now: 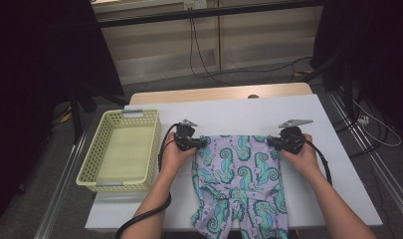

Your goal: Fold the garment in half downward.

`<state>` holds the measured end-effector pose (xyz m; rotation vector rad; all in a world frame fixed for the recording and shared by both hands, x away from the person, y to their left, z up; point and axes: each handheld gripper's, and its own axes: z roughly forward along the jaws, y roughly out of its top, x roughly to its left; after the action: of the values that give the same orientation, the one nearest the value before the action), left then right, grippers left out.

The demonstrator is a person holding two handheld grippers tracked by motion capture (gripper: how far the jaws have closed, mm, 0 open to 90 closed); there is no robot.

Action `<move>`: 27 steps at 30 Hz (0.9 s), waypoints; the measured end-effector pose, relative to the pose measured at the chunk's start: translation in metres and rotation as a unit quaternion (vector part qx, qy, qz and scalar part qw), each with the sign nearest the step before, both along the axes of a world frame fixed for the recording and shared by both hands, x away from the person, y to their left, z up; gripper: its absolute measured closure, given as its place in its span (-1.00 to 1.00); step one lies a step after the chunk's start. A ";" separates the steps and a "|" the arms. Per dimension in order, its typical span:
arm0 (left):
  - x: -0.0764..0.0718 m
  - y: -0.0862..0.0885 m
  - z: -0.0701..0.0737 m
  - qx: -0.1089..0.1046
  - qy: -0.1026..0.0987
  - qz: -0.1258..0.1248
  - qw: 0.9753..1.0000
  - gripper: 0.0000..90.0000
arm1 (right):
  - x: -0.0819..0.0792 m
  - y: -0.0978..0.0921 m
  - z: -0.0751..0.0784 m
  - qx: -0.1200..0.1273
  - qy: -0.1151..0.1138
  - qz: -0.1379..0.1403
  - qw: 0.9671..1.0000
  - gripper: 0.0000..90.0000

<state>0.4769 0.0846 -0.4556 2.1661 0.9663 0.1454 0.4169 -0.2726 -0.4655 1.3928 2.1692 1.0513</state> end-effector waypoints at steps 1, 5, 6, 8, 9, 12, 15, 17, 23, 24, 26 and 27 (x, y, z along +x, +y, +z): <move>0.000 0.000 0.001 0.001 0.001 -0.001 1.000 0.83 | 0.000 0.000 0.000 -0.001 -0.002 0.001 1.000 0.92; -0.001 0.003 0.008 -0.002 -0.005 0.012 1.000 0.88 | -0.001 -0.002 0.004 0.008 -0.011 -0.002 1.000 0.95; -0.001 0.004 0.012 -0.005 -0.009 0.016 1.000 0.89 | -0.001 -0.003 0.007 0.008 -0.016 -0.003 1.000 0.96; 0.000 0.007 0.019 -0.013 -0.017 0.021 1.000 0.89 | -0.001 -0.005 0.013 0.010 -0.032 -0.006 0.999 0.96; 0.000 0.008 0.022 -0.013 -0.021 0.024 0.999 0.90 | -0.001 -0.006 0.016 0.014 -0.037 -0.006 0.999 0.96; 0.002 0.009 0.034 -0.025 -0.035 0.030 0.999 0.90 | 0.000 -0.007 0.027 0.014 -0.048 -0.008 0.999 0.96; 0.004 0.009 0.040 -0.031 -0.041 0.036 0.998 0.90 | 0.002 -0.006 0.035 0.012 -0.066 -0.014 0.998 0.96; 0.006 0.010 0.041 -0.029 -0.042 0.037 0.998 0.90 | 0.004 -0.005 0.040 0.015 -0.072 -0.019 0.997 0.96; 0.010 0.012 0.043 -0.044 -0.051 0.047 0.997 0.90 | 0.009 -0.003 0.048 0.010 -0.088 -0.023 0.996 0.96; 0.012 0.013 0.044 -0.044 -0.054 0.046 0.997 0.90 | 0.010 -0.003 0.049 0.010 -0.090 -0.024 0.996 0.96; 0.014 0.012 0.047 -0.048 -0.053 0.047 0.996 0.90 | 0.013 -0.004 0.053 0.010 -0.094 -0.026 0.995 0.96; 0.016 0.012 0.049 -0.050 -0.054 0.047 0.996 0.90 | 0.015 -0.004 0.054 0.010 -0.095 -0.027 0.995 0.96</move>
<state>0.4933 0.0967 -0.4067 2.0020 0.9931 0.2518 0.4314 -0.2768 -0.4110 1.2956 1.9798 1.1382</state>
